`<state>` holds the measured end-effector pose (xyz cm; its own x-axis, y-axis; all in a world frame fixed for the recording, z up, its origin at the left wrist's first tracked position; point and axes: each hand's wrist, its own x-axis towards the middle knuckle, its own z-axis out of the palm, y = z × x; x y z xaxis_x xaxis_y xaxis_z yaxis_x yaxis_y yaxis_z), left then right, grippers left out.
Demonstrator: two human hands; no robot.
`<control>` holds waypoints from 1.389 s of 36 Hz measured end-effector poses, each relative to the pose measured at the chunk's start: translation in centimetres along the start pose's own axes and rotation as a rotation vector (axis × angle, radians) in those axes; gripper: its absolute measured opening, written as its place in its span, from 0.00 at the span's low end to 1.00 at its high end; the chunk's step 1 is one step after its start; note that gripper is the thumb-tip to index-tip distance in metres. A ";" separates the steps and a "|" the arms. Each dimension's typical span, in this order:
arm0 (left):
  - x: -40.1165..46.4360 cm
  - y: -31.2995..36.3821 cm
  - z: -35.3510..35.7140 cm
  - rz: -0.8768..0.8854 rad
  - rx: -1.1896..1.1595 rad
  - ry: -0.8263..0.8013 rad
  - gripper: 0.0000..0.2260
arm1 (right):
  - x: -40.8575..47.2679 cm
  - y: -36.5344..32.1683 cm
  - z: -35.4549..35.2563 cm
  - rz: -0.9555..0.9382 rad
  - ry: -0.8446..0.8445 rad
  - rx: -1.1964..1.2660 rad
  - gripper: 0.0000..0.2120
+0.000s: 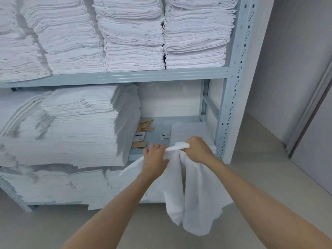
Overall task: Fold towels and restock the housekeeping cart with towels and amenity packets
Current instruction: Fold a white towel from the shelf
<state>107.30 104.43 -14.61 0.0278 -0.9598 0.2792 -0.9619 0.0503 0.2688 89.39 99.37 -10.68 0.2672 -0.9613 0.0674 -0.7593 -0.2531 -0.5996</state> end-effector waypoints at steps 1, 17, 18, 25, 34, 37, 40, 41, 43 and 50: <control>-0.2 -0.2 0.3 -0.021 0.016 0.043 0.09 | -0.2 0.3 -0.4 -0.007 -0.005 -0.007 0.22; 0.7 -0.8 1.8 -0.105 -0.200 -0.159 0.07 | -1.6 10.3 -6.6 0.040 -0.102 -0.143 0.16; 1.0 -0.3 1.6 -0.085 -0.200 -0.155 0.09 | -1.8 11.4 -6.7 0.065 -0.102 -0.148 0.16; 1.9 4.5 -0.5 0.150 -0.122 -0.148 0.08 | -4.7 18.1 -4.4 0.223 -0.053 -0.143 0.18; 2.5 6.8 -3.3 0.322 -0.146 -0.076 0.15 | -7.7 21.7 -1.4 0.388 0.011 -0.053 0.12; 3.3 6.0 -4.7 0.303 -0.160 -0.023 0.10 | -8.2 22.6 -0.4 0.490 -0.019 -0.068 0.10; 4.0 5.0 -6.0 0.279 -0.167 0.052 0.10 | -8.3 22.5 1.0 0.528 -0.034 -0.038 0.13; 4.2 4.7 -6.5 0.266 -0.174 0.082 0.11 | -8.1 22.2 1.5 0.530 -0.031 -0.014 0.14; 4.4 4.2 -7.4 0.227 -0.199 0.114 0.13 | -7.6 21.3 2.5 0.538 -0.009 0.046 0.15; 4.8 1.9 -8.3 -0.124 -0.284 0.183 0.24 | -5.2 16.6 4.3 0.533 0.152 0.163 0.13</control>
<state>107.90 102.22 -5.12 0.2122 -0.8994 0.3821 -0.8350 0.0363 0.5491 77.95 100.66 -24.39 -0.2249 -0.9593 -0.1708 -0.6612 0.2790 -0.6964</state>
